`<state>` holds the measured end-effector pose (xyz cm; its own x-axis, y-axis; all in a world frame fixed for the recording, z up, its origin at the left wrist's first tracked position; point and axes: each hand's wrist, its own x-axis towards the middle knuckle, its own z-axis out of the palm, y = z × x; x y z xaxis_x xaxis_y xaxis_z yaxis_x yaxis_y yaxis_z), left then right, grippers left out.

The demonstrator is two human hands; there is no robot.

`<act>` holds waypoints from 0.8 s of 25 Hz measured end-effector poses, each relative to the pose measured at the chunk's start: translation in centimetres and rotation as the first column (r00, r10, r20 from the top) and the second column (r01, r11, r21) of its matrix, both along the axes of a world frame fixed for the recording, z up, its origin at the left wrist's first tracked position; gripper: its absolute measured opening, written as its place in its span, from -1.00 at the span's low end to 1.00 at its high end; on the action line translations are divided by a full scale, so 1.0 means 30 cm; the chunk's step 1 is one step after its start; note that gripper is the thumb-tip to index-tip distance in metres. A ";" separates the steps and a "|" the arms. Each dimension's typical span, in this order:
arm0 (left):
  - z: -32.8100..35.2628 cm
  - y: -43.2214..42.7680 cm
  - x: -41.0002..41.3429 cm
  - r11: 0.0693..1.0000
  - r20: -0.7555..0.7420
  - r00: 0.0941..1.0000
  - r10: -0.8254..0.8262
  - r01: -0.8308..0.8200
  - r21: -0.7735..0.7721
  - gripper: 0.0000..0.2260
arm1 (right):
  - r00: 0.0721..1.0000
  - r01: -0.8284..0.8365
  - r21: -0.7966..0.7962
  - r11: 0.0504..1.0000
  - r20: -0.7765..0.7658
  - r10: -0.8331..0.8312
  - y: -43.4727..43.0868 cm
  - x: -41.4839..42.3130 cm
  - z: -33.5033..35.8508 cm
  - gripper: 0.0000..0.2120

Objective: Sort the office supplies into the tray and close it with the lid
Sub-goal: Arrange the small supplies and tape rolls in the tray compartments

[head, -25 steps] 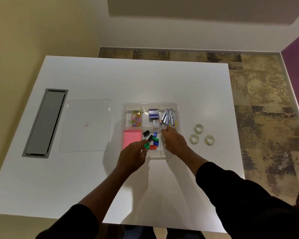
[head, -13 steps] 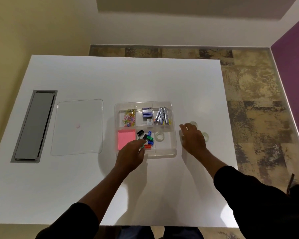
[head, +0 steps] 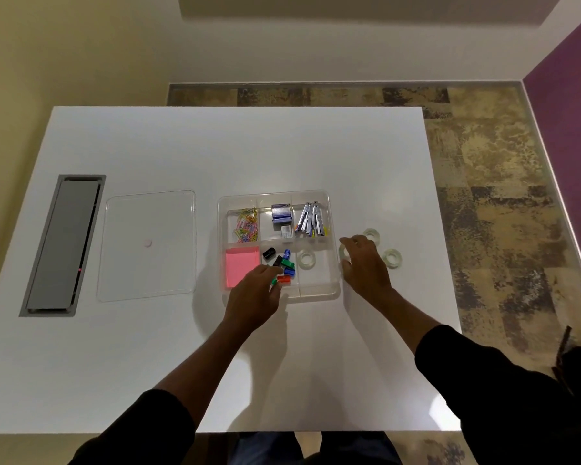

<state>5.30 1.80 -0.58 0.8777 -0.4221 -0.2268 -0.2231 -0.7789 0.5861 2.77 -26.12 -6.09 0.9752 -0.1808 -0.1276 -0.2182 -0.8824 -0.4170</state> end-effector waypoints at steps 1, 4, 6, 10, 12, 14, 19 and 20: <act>-0.002 0.001 -0.001 1.000 -0.005 1.000 -0.001 0.001 0.002 -0.67 | 0.999 0.000 0.019 1.000 0.038 -0.001 0.024 0.012 0.029 -0.51; -0.008 0.002 -0.006 1.000 -0.012 1.000 0.001 0.000 0.010 -0.68 | 0.991 -0.082 -0.004 0.997 0.110 0.082 0.091 0.043 0.076 -0.49; -0.010 0.001 -0.011 1.000 -0.009 1.000 0.004 -0.004 0.017 -0.69 | 0.983 -0.163 -0.046 0.986 0.083 0.166 0.125 0.059 0.075 -0.50; -0.008 0.002 -0.016 1.000 -0.015 1.000 0.003 -0.003 0.014 -0.71 | 0.937 -0.350 -0.255 0.902 -0.075 0.342 0.154 0.079 0.033 -0.58; -0.010 0.008 -0.016 1.000 -0.007 1.000 0.000 0.000 0.017 -0.75 | 0.912 -0.410 -0.330 0.850 -0.125 0.391 0.155 0.081 0.012 -0.63; -0.011 0.011 -0.015 1.000 0.004 1.000 -0.008 0.008 0.020 -0.79 | 0.902 -0.431 -0.368 0.824 -0.146 0.407 0.154 0.082 0.003 -0.67; -0.007 0.013 -0.008 0.999 0.005 0.999 -0.032 0.032 0.013 -0.83 | 0.913 -0.407 -0.345 0.846 -0.125 0.388 0.145 0.079 -0.011 -0.59; -0.008 0.013 -0.007 0.999 0.002 0.999 -0.032 0.032 0.009 -0.83 | 0.922 -0.383 -0.319 0.867 -0.072 0.380 0.136 0.073 -0.005 -0.57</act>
